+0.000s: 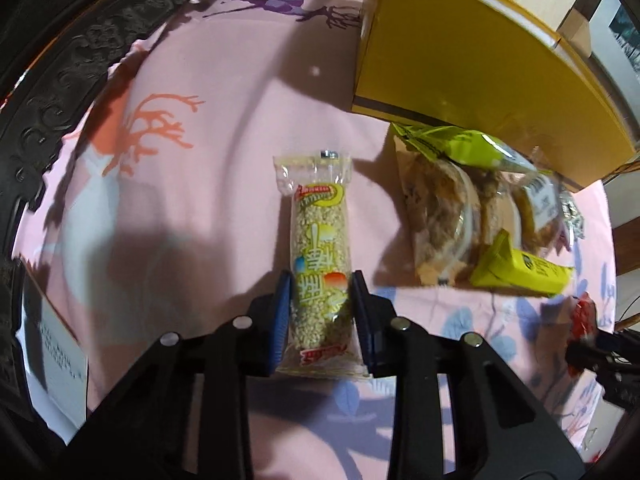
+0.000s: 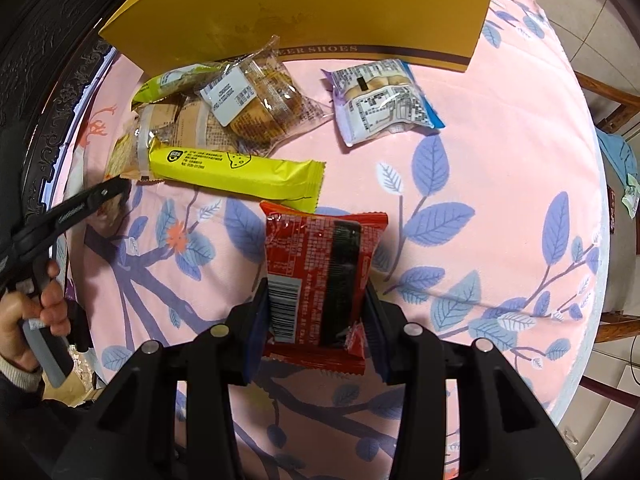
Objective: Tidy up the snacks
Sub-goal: 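Lift both snacks over the yellow box and open both tools to drop them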
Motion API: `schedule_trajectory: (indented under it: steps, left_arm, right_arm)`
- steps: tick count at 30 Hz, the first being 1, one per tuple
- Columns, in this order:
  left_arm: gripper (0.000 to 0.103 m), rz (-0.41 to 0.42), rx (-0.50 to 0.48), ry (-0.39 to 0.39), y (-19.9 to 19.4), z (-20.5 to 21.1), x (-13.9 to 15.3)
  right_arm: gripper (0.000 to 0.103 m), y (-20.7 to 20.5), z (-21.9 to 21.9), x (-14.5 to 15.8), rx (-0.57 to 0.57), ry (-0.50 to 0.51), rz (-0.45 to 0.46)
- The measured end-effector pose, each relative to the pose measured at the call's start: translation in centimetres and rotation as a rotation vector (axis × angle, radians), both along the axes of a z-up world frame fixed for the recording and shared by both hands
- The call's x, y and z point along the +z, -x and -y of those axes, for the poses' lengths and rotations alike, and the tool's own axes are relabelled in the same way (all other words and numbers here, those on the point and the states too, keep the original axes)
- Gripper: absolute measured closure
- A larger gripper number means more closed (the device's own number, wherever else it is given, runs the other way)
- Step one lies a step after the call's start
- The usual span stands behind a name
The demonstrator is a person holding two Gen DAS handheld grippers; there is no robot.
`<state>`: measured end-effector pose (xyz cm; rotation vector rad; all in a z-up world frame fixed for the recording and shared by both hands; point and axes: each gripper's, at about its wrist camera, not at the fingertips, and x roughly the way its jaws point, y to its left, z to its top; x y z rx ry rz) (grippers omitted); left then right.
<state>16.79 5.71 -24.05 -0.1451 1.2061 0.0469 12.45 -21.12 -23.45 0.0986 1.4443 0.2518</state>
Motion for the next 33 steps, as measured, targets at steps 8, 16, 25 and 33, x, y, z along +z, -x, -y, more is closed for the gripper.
schedule_trajectory:
  steps: [8,16,25,33]
  left_arm:
    - [0.073,0.058,0.017,0.055,3.4,-0.8,3.2]
    - [0.073,0.143,0.013,0.119,4.9,-0.2,7.2]
    - [0.073,0.331,-0.066,0.140,2.3,2.2,14.7]
    - [0.073,0.493,-0.182,0.133,-2.6,6.1,21.0]
  right_arm:
    - [0.059,0.3,0.4,0.3,0.002,-0.016,0.005]
    - [0.059,0.7,1.3,1.4,-0.004,-0.036,0.024]
    - [0.059,0.1,2.8,7.3,-0.028,-0.069,0.173]
    - [0.059,-4.8,3.6,16.7,-0.037,-0.102,0.436]
